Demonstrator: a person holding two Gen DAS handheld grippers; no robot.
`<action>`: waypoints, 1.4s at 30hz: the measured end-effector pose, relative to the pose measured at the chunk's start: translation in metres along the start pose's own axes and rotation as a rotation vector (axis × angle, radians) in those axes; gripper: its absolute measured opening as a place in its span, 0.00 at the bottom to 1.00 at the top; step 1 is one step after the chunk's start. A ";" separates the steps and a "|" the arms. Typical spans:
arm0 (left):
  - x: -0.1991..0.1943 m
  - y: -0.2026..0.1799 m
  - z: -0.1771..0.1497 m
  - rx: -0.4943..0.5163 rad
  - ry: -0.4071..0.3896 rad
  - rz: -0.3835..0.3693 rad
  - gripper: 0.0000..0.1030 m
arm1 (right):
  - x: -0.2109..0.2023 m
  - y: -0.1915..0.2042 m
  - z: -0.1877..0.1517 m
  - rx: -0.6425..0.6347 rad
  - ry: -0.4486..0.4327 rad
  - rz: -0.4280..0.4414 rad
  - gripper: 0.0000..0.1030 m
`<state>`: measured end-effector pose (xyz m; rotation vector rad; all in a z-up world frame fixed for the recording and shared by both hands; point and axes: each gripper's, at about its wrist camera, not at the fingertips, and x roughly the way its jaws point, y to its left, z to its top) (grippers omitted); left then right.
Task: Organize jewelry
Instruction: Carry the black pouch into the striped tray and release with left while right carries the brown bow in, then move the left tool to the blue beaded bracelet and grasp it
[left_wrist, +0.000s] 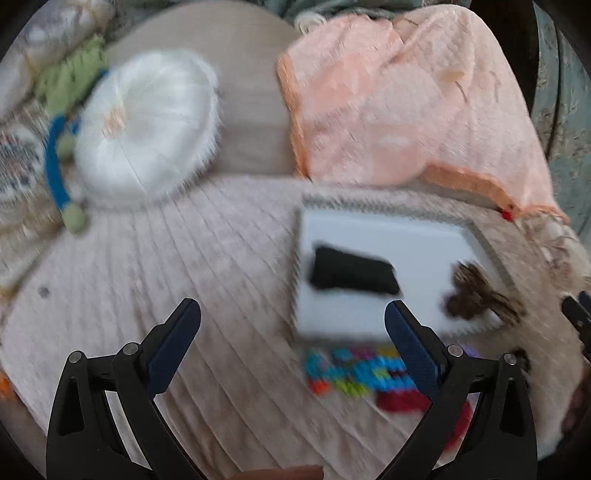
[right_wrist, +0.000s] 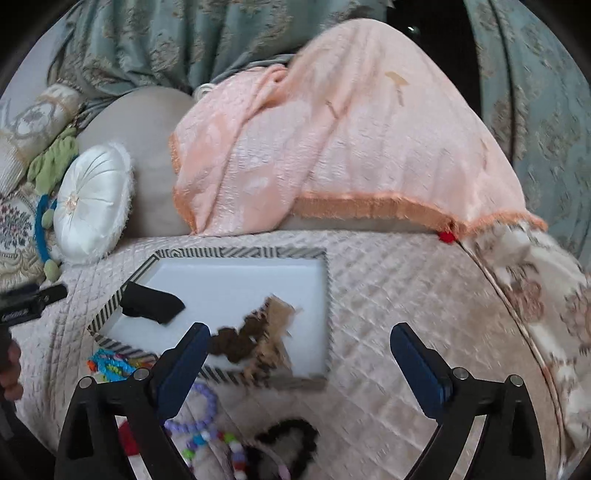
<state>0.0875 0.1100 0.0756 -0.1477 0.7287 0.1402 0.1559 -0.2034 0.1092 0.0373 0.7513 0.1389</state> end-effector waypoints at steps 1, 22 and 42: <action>0.000 -0.003 -0.008 0.009 0.025 -0.014 0.97 | -0.003 -0.009 -0.005 0.028 0.007 -0.028 0.93; 0.028 -0.017 -0.056 -0.039 0.249 -0.038 0.99 | -0.007 0.005 -0.070 -0.028 0.254 0.259 0.40; 0.029 -0.053 -0.046 0.018 0.192 -0.251 0.74 | -0.010 0.018 -0.064 -0.050 0.228 0.287 0.40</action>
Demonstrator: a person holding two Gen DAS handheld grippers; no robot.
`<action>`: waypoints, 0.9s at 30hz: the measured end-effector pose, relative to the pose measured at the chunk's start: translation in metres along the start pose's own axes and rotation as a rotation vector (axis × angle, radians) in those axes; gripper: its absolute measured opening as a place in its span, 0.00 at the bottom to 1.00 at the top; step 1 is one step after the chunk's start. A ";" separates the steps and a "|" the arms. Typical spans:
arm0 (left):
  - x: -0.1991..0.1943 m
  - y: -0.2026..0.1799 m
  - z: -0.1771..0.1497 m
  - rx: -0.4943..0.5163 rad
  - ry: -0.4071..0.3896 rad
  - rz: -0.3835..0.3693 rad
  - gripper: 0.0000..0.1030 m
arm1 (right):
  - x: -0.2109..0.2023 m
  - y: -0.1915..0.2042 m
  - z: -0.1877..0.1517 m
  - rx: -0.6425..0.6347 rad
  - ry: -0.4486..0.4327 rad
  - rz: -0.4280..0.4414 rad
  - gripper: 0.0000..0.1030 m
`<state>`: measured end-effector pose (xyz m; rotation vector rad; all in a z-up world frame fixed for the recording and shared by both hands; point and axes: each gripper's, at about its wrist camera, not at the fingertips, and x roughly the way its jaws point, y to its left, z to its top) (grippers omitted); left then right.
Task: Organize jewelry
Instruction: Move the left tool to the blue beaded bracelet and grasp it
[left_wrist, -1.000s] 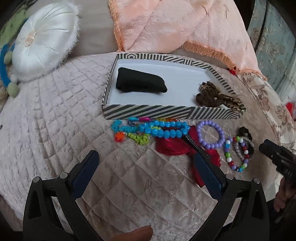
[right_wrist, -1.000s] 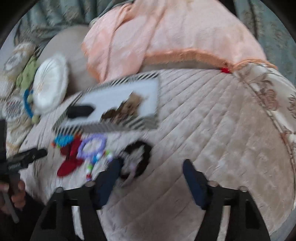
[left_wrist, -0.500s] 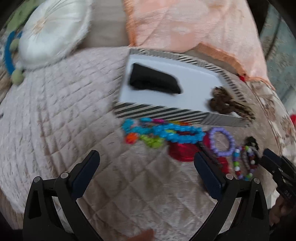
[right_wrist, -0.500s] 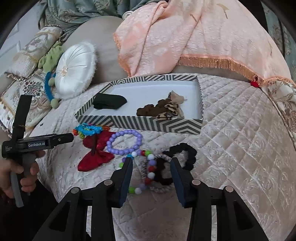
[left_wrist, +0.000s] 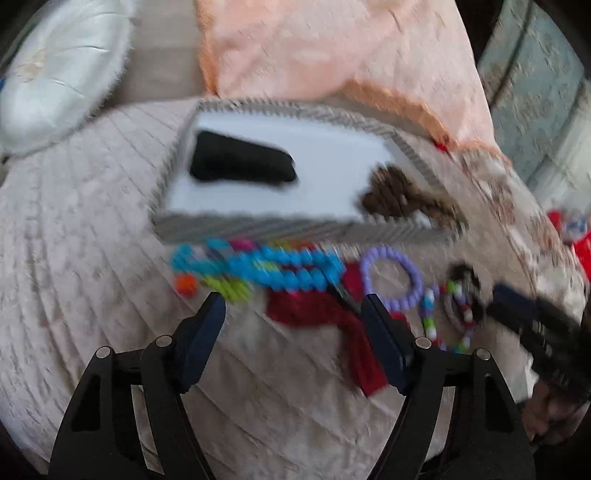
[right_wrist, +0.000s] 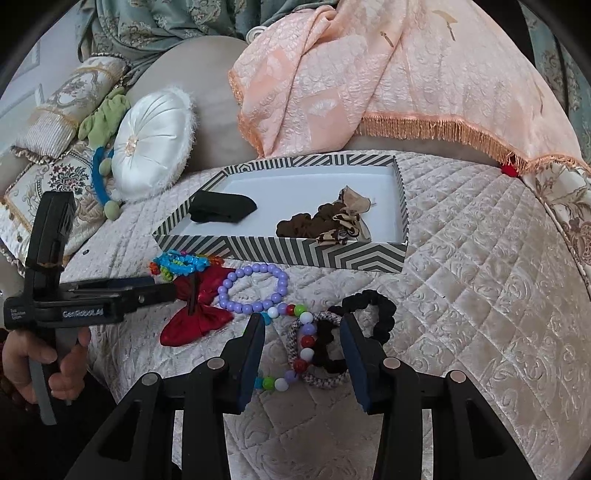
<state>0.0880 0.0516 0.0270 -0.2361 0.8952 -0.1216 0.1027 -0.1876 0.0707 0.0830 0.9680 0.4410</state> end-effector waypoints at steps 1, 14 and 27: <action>-0.001 0.004 0.003 -0.022 -0.014 -0.014 0.74 | 0.000 0.000 0.000 0.000 0.000 0.000 0.40; 0.038 0.006 0.018 0.032 0.067 0.067 0.52 | 0.007 0.009 -0.002 -0.026 0.021 0.006 0.40; 0.011 0.019 -0.006 0.033 0.007 0.046 0.19 | 0.003 0.009 0.001 -0.019 0.002 0.020 0.40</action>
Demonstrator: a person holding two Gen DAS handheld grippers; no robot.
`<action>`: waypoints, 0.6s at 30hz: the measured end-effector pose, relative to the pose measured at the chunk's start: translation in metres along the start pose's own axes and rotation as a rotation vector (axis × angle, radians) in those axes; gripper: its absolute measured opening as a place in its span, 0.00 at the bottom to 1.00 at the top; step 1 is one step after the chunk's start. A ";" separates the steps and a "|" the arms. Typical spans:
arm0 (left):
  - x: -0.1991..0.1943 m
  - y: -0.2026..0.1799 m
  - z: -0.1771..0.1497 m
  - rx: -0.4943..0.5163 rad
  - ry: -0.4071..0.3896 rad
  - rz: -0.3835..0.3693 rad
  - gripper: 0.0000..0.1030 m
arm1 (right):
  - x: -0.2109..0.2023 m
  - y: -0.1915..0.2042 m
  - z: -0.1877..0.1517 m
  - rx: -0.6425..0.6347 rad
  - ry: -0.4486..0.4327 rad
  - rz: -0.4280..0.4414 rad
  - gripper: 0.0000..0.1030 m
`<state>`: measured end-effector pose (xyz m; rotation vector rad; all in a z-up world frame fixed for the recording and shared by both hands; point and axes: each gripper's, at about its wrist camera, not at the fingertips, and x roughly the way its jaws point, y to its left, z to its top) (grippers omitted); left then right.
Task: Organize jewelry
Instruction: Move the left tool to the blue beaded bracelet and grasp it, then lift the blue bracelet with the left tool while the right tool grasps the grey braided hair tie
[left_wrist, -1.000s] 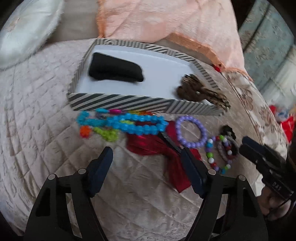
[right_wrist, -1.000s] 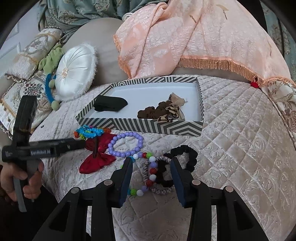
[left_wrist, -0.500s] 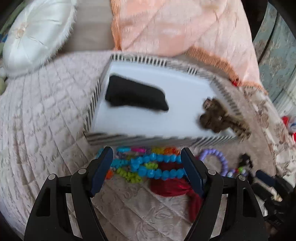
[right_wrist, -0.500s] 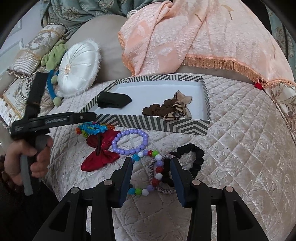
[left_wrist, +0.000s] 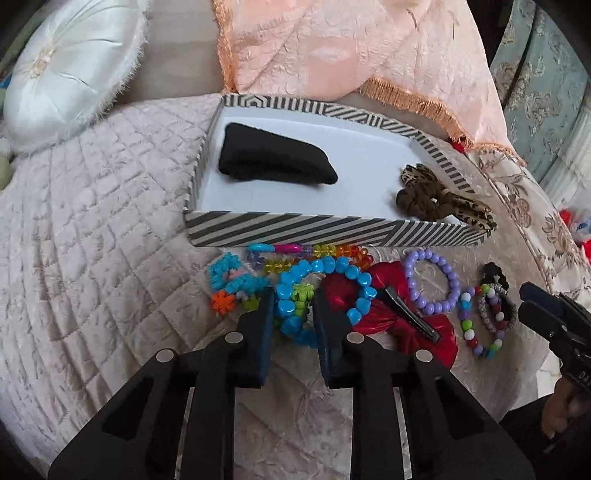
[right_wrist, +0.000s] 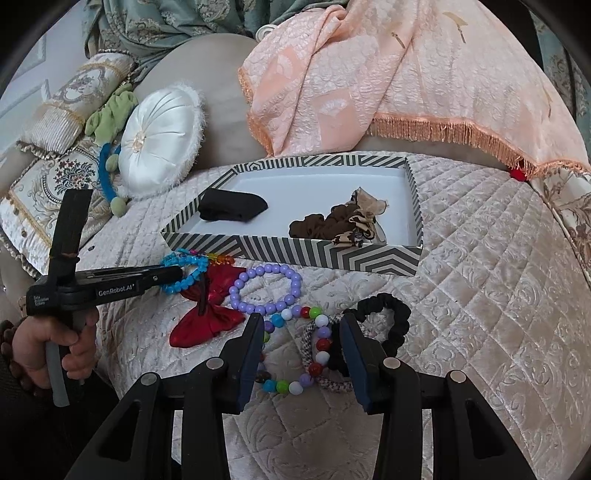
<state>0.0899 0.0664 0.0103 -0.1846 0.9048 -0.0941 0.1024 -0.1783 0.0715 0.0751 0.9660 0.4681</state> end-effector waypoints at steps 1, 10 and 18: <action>-0.005 0.000 0.000 -0.001 -0.011 -0.003 0.19 | 0.000 0.000 0.000 0.000 -0.001 0.000 0.40; -0.012 0.007 -0.020 0.005 0.054 -0.010 0.19 | -0.002 -0.003 0.001 0.010 -0.011 -0.001 0.40; -0.014 0.009 -0.029 -0.040 0.092 -0.036 0.26 | -0.004 -0.002 0.002 0.012 -0.017 0.004 0.40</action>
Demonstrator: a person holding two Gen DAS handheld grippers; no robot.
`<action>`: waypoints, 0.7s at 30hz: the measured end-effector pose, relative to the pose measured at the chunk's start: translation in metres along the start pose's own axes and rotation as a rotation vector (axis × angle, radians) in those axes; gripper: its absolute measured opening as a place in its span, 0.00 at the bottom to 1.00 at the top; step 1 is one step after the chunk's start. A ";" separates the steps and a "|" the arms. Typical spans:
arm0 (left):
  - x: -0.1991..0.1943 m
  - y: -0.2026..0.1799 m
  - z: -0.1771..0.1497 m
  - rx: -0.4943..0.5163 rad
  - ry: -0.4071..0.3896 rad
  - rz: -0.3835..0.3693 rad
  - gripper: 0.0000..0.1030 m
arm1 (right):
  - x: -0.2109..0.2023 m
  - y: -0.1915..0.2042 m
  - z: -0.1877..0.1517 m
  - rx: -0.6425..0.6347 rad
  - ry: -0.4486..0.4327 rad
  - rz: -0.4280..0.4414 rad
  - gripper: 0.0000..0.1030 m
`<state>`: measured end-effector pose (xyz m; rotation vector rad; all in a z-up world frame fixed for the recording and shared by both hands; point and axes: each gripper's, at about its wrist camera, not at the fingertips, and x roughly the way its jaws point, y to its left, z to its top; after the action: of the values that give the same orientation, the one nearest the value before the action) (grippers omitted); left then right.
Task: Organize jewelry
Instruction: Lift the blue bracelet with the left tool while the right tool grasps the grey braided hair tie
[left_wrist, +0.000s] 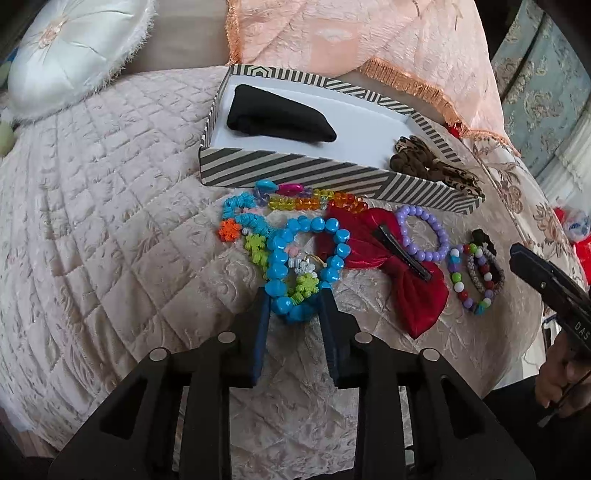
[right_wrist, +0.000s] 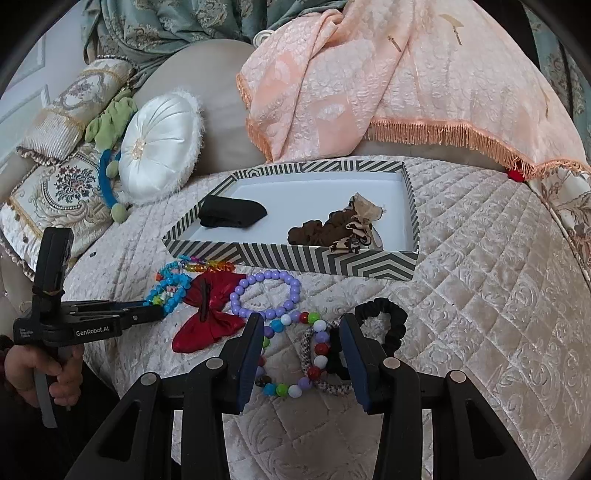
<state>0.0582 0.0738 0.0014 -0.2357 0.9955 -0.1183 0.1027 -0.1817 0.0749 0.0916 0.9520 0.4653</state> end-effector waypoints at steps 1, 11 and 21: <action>-0.001 0.001 0.001 -0.011 -0.008 0.004 0.27 | 0.000 0.000 0.000 -0.002 0.000 0.000 0.40; -0.005 0.008 0.003 -0.038 -0.030 0.028 0.18 | 0.001 0.002 -0.001 -0.007 0.006 0.003 0.40; -0.018 -0.008 -0.003 0.042 -0.061 -0.005 0.18 | 0.001 -0.001 -0.001 0.000 0.004 -0.004 0.40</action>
<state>0.0457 0.0690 0.0166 -0.2023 0.9308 -0.1359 0.1027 -0.1818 0.0734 0.0891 0.9556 0.4618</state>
